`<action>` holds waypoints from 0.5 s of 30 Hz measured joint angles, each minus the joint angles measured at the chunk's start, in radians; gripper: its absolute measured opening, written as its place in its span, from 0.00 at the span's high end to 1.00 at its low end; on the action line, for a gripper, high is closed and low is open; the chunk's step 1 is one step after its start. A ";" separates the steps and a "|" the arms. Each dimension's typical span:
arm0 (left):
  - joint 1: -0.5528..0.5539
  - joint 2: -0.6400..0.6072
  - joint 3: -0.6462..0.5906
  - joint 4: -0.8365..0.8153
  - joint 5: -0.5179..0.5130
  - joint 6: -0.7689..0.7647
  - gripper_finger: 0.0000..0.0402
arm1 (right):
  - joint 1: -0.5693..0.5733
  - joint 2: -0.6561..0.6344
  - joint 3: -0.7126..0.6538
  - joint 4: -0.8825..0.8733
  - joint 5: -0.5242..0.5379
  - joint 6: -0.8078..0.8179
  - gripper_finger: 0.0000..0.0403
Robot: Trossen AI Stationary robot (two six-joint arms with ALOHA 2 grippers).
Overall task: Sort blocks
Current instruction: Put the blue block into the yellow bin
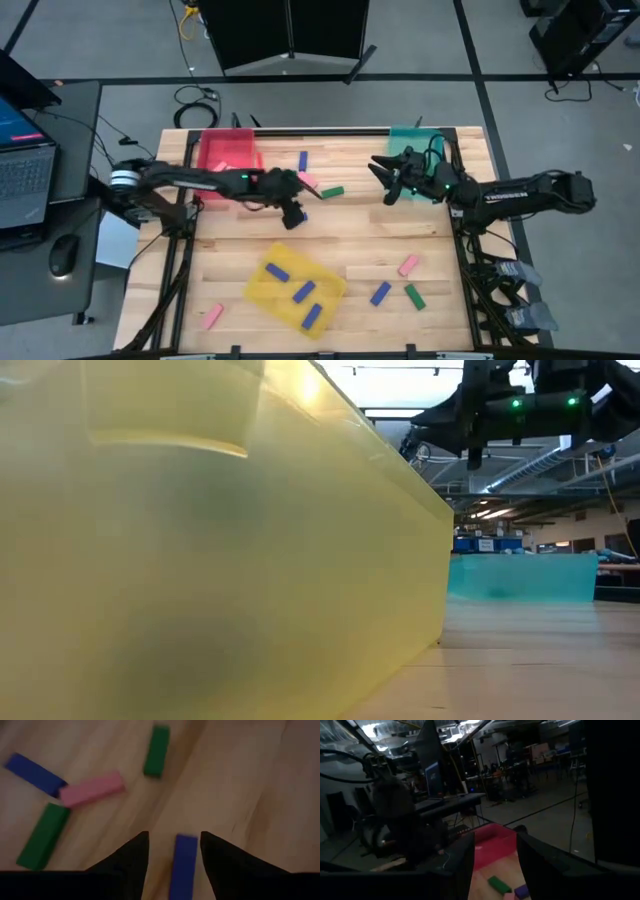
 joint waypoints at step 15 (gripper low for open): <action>-0.014 0.259 0.123 -0.145 0.096 0.114 0.36 | 0.074 0.001 0.000 0.000 -0.001 0.001 0.61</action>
